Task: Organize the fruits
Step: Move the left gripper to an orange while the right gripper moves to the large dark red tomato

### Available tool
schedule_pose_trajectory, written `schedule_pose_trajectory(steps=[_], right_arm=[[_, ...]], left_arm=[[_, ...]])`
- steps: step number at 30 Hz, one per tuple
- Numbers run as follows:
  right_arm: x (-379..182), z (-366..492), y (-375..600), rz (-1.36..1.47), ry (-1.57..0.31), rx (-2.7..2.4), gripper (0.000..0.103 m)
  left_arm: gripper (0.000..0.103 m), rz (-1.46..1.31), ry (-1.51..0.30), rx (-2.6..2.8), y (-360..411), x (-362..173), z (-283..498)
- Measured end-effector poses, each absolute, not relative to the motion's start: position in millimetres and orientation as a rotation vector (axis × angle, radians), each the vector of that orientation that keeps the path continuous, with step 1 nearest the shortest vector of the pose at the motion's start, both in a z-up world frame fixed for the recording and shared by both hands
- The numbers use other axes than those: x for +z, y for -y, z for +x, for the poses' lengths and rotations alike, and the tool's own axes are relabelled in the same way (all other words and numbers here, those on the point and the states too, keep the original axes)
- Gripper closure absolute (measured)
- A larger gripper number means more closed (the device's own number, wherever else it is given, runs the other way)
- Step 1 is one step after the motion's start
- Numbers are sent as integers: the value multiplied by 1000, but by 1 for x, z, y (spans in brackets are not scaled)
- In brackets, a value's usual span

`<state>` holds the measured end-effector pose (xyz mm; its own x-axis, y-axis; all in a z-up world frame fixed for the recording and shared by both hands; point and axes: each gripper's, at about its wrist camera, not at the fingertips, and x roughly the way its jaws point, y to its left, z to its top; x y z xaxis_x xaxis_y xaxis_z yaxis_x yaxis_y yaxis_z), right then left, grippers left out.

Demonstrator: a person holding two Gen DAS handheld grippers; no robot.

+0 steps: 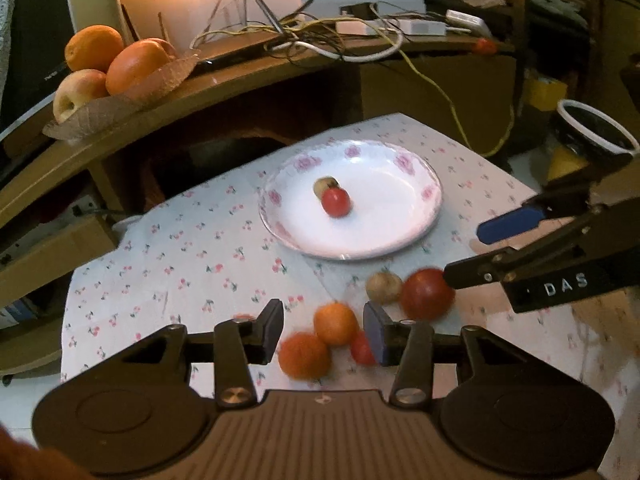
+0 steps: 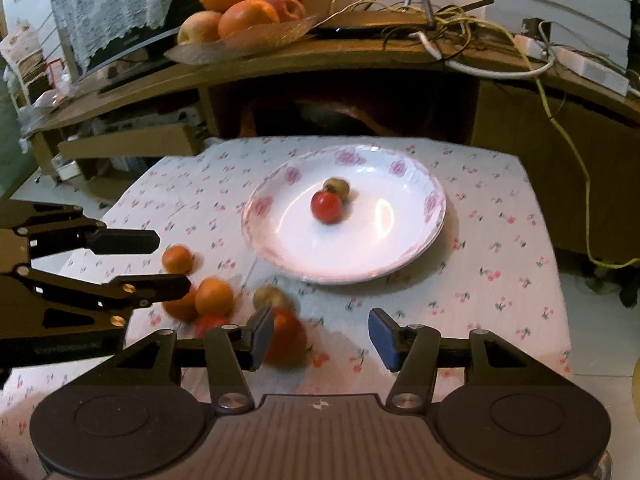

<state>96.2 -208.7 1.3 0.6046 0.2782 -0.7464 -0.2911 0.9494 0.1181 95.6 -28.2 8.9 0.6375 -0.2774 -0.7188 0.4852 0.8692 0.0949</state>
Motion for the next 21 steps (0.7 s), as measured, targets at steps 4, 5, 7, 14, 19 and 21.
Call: schedule_pose_trajectory(steps=[4, 5, 7, 14, 19, 21], right_arm=[[-4, 93, 202, -42, -877, 360, 46], [-4, 93, 200, -49, -878, 366, 46], [-6, 94, 196, -63, -876, 381, 45], [-15, 98, 186, -102, -885, 400, 42], [-20, 103, 179, -117, -892, 410, 42], [-23, 105, 177, -121, -899, 408, 41]], left_arm=[[52, 315, -789, -485, 27, 1, 88], [52, 320, -794, -491, 26, -2, 87], [52, 325, -806, -496, 24, -6, 86], [52, 314, -826, -480, 13, -15, 87], [51, 320, -824, -467, 8, -19, 92], [51, 314, -830, -463, 7, -23, 96]])
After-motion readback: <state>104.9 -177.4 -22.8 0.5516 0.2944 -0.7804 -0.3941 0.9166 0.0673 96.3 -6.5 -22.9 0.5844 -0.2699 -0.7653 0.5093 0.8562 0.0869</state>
